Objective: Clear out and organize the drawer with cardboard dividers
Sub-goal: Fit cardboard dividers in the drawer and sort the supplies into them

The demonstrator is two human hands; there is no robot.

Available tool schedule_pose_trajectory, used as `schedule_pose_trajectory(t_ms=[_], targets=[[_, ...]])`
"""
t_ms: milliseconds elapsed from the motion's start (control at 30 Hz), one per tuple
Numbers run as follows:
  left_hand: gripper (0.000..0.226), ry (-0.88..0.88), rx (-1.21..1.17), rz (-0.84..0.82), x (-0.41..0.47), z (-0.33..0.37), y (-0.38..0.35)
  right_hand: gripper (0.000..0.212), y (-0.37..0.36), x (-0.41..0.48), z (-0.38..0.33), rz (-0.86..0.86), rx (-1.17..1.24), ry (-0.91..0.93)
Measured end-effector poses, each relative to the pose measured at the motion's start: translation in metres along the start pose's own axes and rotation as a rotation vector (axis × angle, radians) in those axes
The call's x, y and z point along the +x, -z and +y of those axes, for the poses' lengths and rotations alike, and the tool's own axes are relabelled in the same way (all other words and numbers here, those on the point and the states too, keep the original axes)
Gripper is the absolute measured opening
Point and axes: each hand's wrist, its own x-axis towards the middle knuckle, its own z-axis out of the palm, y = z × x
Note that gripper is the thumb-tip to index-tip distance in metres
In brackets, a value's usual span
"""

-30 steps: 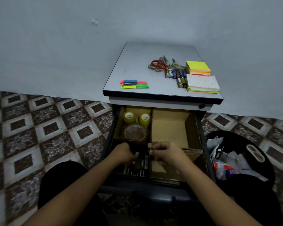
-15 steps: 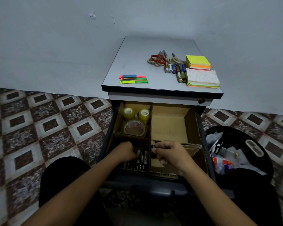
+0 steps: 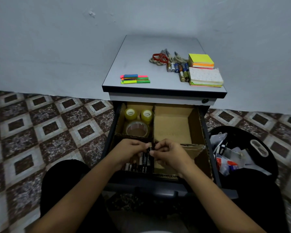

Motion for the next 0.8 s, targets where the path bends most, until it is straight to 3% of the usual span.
schedule_pose_trajectory(t_ms=[167, 433, 567, 700, 800], targets=[[0.014, 0.021, 0.008, 0.024, 0.006, 0.000, 0.001, 0.010, 0.007, -0.003, 0.001, 0.049, -0.178, 0.052], [0.029, 0.090, 0.494, 0.163, 0.030, -0.011, 0.014, 0.034, 0.071, -0.006, 0.030, 0.534, -1.015, 0.397], [0.014, 0.040, 0.507, 0.172, 0.036, -0.013, 0.011, 0.050, 0.093, -0.004, 0.052, 0.572, -1.089, 0.224], [0.029, 0.058, 0.592, 0.159, 0.042, -0.019, 0.009, 0.060, 0.092, -0.001, 0.062, 0.478, -1.011, 0.153], [0.021, 0.070, 0.645, 0.116, 0.046, -0.025, 0.009, 0.061, 0.091, -0.001, 0.061, 0.479, -0.998, 0.153]])
